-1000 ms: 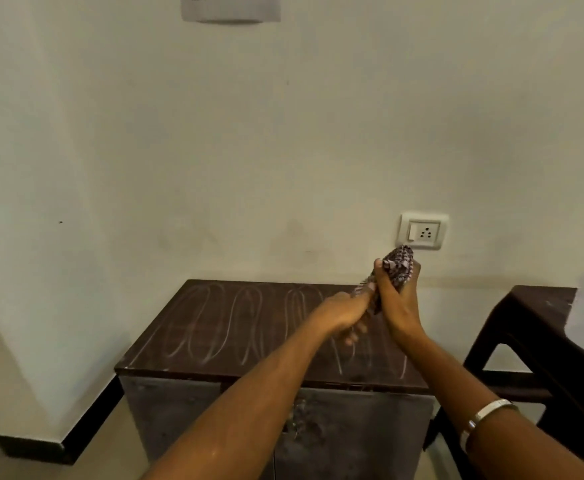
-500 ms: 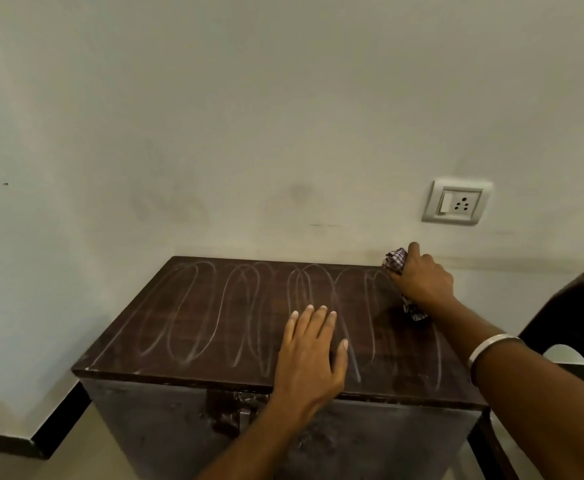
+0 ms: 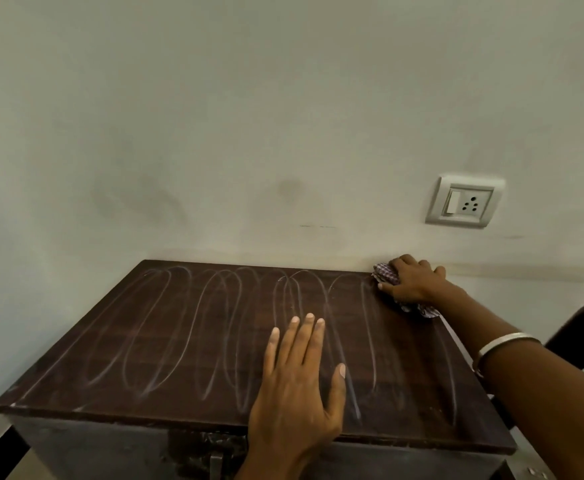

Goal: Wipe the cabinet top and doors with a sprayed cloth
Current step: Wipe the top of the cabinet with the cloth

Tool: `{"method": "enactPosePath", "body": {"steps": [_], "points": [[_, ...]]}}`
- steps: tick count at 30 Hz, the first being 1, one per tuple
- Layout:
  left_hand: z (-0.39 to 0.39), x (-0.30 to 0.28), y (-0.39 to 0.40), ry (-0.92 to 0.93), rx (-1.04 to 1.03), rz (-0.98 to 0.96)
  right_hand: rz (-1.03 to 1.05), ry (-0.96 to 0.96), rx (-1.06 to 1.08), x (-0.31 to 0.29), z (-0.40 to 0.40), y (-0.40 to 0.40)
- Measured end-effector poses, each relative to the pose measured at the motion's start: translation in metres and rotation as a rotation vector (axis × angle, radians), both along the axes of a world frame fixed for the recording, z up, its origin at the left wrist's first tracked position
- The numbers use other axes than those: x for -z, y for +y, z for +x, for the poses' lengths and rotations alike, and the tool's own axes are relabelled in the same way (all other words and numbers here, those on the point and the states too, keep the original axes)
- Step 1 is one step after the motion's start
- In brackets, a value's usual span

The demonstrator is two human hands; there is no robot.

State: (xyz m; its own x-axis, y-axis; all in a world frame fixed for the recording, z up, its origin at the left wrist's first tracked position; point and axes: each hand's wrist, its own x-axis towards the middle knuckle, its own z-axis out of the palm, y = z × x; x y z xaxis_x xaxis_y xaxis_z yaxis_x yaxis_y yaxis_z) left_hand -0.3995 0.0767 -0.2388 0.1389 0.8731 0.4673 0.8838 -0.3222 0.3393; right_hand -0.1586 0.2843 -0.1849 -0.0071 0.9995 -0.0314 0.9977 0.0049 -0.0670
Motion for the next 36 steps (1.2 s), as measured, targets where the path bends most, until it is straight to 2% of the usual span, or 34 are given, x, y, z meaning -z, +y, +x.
{"method": "enactPosePath", "body": {"steps": [2,6,8,11,14,19,22,26,31,36], "points": [[0.0,-0.001,-0.001,-0.003,0.002,-0.003,0.031,0.019,-0.041,0.007,0.014,-0.005],[0.0,-0.002,-0.002,-0.012,0.007,0.012,0.1,0.353,-0.099,0.021,0.02,-0.016],[0.001,-0.003,-0.002,-0.016,0.011,0.015,0.17,0.412,-0.063,0.024,0.016,-0.018],[0.0,-0.004,-0.003,-0.03,0.022,0.015,0.258,0.405,0.102,0.027,0.007,-0.017],[0.0,-0.003,-0.003,-0.035,0.026,0.02,0.235,0.373,0.195,0.026,-0.002,-0.015],[0.0,-0.005,-0.003,-0.041,0.041,0.032,0.122,0.299,0.076,0.024,-0.011,-0.013],[0.0,-0.005,-0.003,-0.035,0.033,0.033,0.064,0.35,0.001,0.022,-0.009,-0.015],[0.0,-0.005,-0.003,-0.028,0.033,0.036,0.182,0.403,0.07,0.027,-0.001,-0.018],[0.0,-0.004,-0.003,-0.017,0.029,0.039,0.232,0.386,0.149,0.028,-0.008,-0.022],[0.0,-0.005,-0.005,0.008,0.021,0.04,0.255,0.36,0.019,0.032,-0.037,-0.036]]}}
